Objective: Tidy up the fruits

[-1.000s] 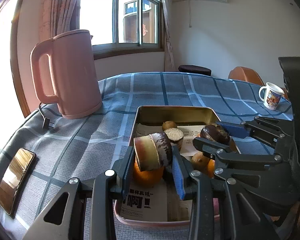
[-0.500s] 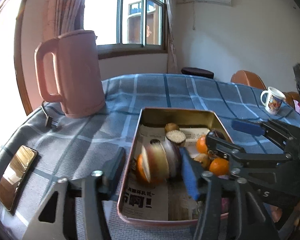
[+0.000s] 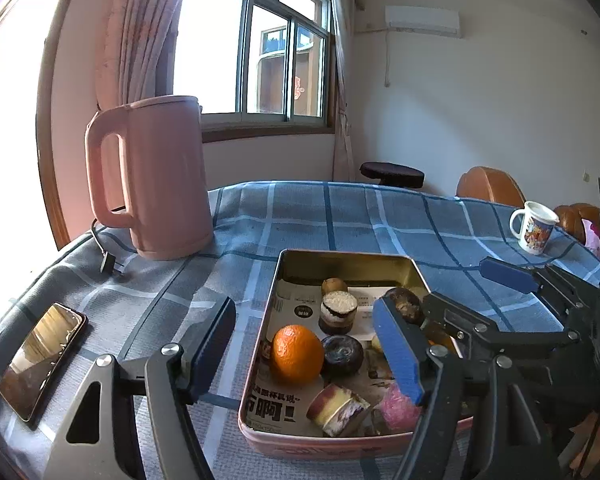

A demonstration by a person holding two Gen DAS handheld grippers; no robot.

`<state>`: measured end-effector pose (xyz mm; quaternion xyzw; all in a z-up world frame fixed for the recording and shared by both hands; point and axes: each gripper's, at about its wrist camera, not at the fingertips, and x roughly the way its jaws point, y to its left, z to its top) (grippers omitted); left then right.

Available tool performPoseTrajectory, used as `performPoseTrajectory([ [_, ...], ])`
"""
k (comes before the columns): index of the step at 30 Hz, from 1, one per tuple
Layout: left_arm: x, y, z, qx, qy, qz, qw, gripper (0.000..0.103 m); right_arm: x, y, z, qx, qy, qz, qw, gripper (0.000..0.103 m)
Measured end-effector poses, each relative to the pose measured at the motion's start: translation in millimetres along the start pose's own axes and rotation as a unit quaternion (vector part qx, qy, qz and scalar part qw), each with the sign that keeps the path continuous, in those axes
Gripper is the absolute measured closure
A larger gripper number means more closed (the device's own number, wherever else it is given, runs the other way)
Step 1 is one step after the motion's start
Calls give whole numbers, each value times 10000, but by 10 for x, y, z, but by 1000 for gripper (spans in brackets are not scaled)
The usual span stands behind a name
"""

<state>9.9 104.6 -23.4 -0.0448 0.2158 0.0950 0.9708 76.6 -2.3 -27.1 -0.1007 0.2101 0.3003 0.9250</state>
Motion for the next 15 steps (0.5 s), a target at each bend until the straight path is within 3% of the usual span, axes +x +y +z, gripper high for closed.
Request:
performPoseTrajectory([
  [15,-112,3,45,-18,-161,45,9999,30,-258,-3,69,-60,-371,-158,9992,17],
])
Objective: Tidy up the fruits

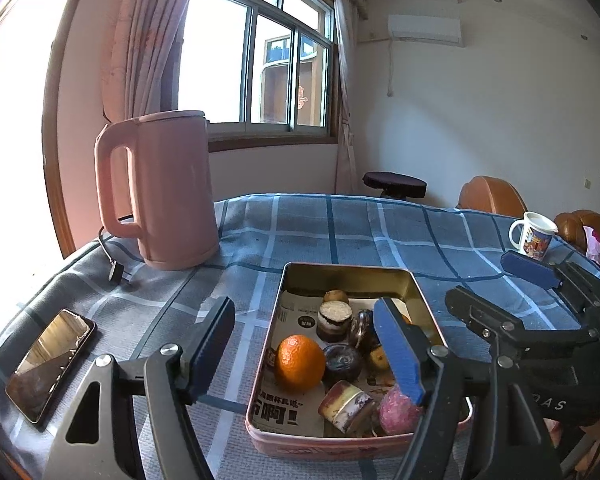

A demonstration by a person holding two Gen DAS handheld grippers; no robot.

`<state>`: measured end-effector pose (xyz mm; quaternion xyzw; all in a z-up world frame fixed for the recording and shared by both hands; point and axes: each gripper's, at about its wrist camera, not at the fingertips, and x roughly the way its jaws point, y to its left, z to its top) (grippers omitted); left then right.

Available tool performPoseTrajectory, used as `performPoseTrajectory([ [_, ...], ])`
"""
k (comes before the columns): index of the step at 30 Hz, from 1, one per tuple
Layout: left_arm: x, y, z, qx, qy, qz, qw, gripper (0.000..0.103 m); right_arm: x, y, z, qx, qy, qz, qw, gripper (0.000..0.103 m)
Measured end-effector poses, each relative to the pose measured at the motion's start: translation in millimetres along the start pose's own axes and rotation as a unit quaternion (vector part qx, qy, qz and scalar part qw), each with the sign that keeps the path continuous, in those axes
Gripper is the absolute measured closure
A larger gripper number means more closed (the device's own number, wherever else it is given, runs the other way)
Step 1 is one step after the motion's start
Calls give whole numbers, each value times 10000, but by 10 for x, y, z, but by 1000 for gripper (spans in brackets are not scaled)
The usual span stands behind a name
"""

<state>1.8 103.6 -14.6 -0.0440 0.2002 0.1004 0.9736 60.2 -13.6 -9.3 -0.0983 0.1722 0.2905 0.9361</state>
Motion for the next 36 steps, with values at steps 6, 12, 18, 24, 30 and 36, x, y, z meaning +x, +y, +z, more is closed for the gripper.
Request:
performPoseTrajectory([
  [6,-19,-21,-6,47,-4,7,10000,30,-63,-20,11,10,-62,-32,10000,15],
  [12,-40,-52,0,89,-26,8,10000,30,-117,-32,20,10,-114,-44,9999,12],
  [18,-47,-54,1,90,-24,14,10000,30,-129,-47,15,71,-114,-19,9999,11],
  [24,-44,-66,6,128,-16,10,9999,29,-138,-46,7,56,-142,-59,9999,8],
  [30,-44,-84,11,150,-12,34,9999,29,-169,-72,-1,81,-161,-90,9998,8],
  [36,-37,-87,30,100,-6,-53,9999,27,-217,-93,5,40,-215,-188,9996,8],
])
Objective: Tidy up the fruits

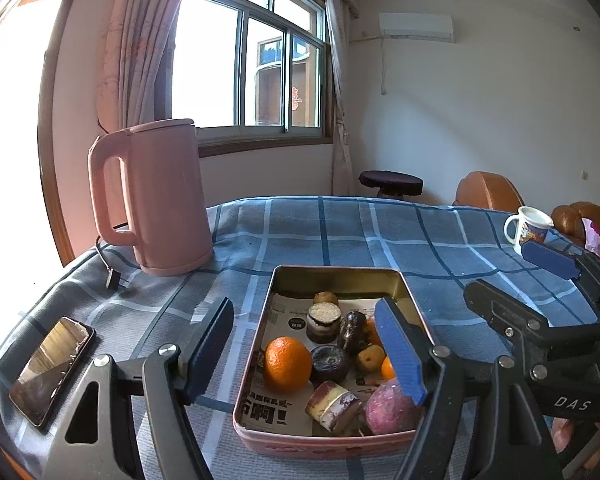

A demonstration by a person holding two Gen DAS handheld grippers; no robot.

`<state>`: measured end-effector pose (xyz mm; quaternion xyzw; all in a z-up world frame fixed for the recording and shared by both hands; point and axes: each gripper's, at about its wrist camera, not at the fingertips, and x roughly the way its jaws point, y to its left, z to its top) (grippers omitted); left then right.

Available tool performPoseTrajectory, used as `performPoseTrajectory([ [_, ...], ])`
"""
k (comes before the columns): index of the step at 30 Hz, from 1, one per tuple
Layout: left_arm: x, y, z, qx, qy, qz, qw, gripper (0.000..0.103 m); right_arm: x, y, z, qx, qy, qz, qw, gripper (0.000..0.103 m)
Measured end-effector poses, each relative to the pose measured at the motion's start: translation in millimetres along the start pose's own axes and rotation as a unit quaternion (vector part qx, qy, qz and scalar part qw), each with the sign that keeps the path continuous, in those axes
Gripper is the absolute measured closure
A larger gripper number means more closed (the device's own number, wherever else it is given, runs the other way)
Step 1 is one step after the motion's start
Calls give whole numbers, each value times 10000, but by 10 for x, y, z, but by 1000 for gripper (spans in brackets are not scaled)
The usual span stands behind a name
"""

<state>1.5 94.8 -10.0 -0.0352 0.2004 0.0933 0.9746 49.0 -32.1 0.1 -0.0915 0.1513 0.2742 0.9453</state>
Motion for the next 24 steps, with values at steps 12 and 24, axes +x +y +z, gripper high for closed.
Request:
performPoseTrajectory([
  [12,-51,-35,38,-37,-101,-25,9999,13,-93,-67,10,-1,-107,-122,9999,8],
  [24,-37,-82,11,4,-81,-77,9999,11,-107,-123,-21,54,-80,-168,9998,8],
])
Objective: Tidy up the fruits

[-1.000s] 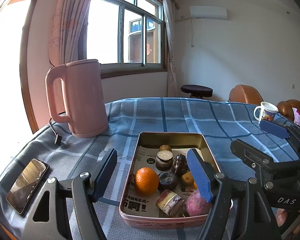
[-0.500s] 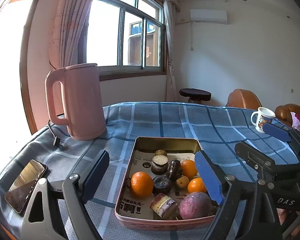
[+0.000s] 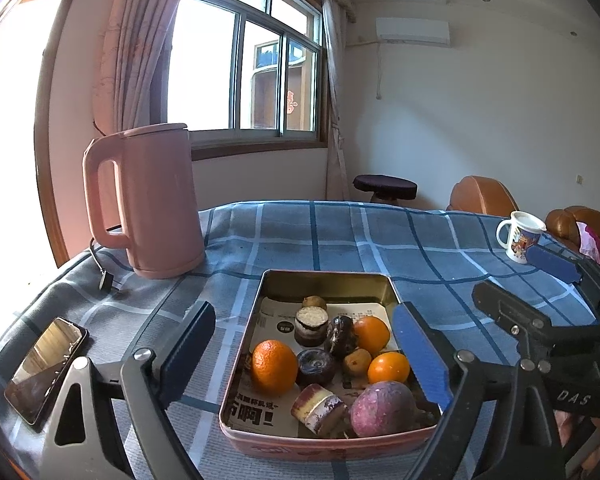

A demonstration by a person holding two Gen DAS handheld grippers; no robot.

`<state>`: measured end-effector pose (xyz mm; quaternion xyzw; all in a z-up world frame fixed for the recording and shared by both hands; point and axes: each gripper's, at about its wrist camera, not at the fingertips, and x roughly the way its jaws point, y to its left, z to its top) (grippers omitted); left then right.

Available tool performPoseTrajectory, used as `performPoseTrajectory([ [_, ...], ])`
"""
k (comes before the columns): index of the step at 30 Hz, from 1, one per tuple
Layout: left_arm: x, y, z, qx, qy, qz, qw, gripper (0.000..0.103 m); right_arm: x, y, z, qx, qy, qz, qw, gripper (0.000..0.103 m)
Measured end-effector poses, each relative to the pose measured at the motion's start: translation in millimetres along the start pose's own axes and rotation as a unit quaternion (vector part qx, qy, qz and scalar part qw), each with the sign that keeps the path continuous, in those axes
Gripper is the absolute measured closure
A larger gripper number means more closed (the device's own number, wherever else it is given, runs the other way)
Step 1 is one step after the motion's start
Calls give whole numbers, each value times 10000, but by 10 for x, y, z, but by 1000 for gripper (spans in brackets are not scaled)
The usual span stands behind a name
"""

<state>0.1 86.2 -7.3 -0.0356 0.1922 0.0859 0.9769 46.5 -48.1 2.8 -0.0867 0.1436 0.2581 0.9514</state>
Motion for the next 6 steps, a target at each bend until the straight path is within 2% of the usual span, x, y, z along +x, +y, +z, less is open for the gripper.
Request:
performPoseTrajectory([
  [6,-18,-36,-7,65,-36,-14,10000,11,5,-123,-37,85,49,-103,9999,8],
])
